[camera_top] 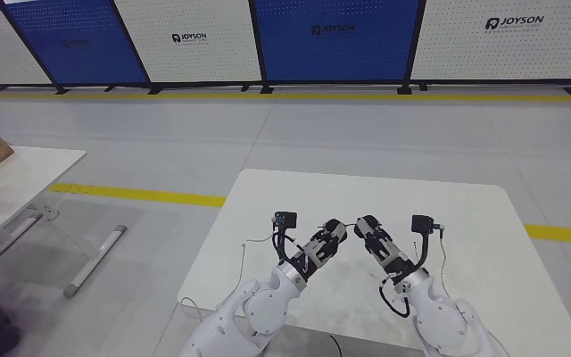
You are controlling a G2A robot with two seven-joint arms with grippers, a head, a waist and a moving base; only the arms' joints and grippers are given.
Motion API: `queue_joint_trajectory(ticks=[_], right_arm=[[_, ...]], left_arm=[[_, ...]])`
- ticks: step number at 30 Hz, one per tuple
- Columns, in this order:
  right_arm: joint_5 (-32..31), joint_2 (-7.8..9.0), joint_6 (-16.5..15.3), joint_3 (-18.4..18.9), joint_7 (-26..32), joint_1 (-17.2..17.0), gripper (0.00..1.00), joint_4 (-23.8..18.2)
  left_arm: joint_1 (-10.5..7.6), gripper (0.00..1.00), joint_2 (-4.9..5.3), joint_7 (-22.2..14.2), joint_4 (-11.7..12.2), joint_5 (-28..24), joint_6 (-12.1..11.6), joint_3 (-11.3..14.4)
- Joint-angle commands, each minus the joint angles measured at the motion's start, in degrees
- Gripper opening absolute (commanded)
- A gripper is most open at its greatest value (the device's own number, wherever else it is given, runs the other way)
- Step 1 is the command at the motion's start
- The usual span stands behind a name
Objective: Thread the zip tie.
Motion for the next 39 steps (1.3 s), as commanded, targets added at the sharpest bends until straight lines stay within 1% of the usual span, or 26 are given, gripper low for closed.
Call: queue_joint_trajectory(ticks=[1,2,3,6,7,9,11,13,14,16,17,18,19,20,22,23,25,26,39], right_arm=[[-0.1,0.03,0.0,0.2,0.0,-0.2,0.0,-0.2],[-0.2,0.05,0.0,0.3,0.0,-0.3,0.0,-0.3],[-0.3,0.06,0.0,0.3,0.0,-0.5,0.0,-0.4],[-0.4,0.09,-0.1,0.6,0.0,-0.7,0.0,-0.6],[-0.5,0.11,-0.1,0.7,0.0,-0.8,0.0,-0.7],[-0.5,0.14,-0.1,0.9,0.0,-1.0,0.0,-0.7],[-0.5,0.16,-0.2,1.1,-0.1,-1.1,0.0,-0.7],[-0.4,0.18,-0.2,1.3,-0.1,-1.2,0.0,-0.7],[-0.4,0.2,-0.2,1.5,-0.1,-1.3,0.0,-0.7],[-0.3,0.22,-0.3,1.7,-0.1,-1.4,0.0,-0.7],[-0.3,0.24,-0.3,1.8,-0.1,-1.4,0.0,-0.7],[-0.2,0.24,-0.3,1.9,0.0,-1.4,0.0,-0.7],[-0.2,0.25,-0.3,2.0,0.0,-1.4,0.0,-0.7],[-0.1,0.25,-0.3,2.0,0.0,-1.4,0.0,-0.7],[-0.1,0.24,-0.4,2.1,0.1,-1.3,0.0,-0.7],[0.0,0.23,-0.4,2.0,0.2,-1.3,0.0,-0.6],[0.0,0.21,-0.5,2.0,0.2,-1.2,0.0,-0.6],[-0.1,0.2,-0.5,2.0,0.2,-1.2,0.0,-0.5],[0.1,0.19,-0.7,2.3,0.5,-1.0,0.0,-0.1]], left_arm=[[0.02,0.42,-0.01,0.0,-0.2,0.0,0.2,0.0],[0.03,0.76,-0.02,0.0,-0.2,0.0,0.2,0.0],[0.04,0.87,-0.02,0.0,-0.3,0.1,0.3,0.0],[0.13,0.96,-0.04,0.1,-0.5,0.1,0.4,0.0],[0.17,0.96,-0.06,0.2,-0.5,0.1,0.4,0.0],[0.23,0.91,-0.08,0.4,-0.7,0.1,0.6,0.0],[0.4,0.89,-0.1,0.9,-0.9,-0.1,0.7,-0.2],[0.59,0.79,-0.1,1.2,-1.1,-0.3,0.7,-0.4],[0.73,0.78,-0.09,1.3,-1.2,-0.4,0.7,-0.5],[0.96,0.66,-0.06,1.4,-1.5,-0.4,0.7,-0.8],[1.1,0.57,-0.04,1.5,-1.6,-0.4,0.7,-0.9],[1.16,0.5,-0.04,1.5,-1.6,-0.4,0.7,-1.0],[1.21,0.45,-0.05,1.7,-1.6,-0.6,0.9,-1.1],[1.2,0.43,-0.08,1.9,-1.6,-0.8,1.0,-1.1],[1.08,0.33,-0.13,1.9,-1.5,-0.9,1.0,-1.0],[0.99,0.24,-0.18,2.0,-1.4,-0.9,1.0,-0.9],[0.86,0.12,-0.24,2.1,-1.2,-0.9,1.1,-0.7],[0.8,0.01,-0.27,2.1,-1.2,-0.9,1.1,-0.6],[0.3,0.0,-0.56,2.6,-0.8,-0.9,1.1,-0.1]])
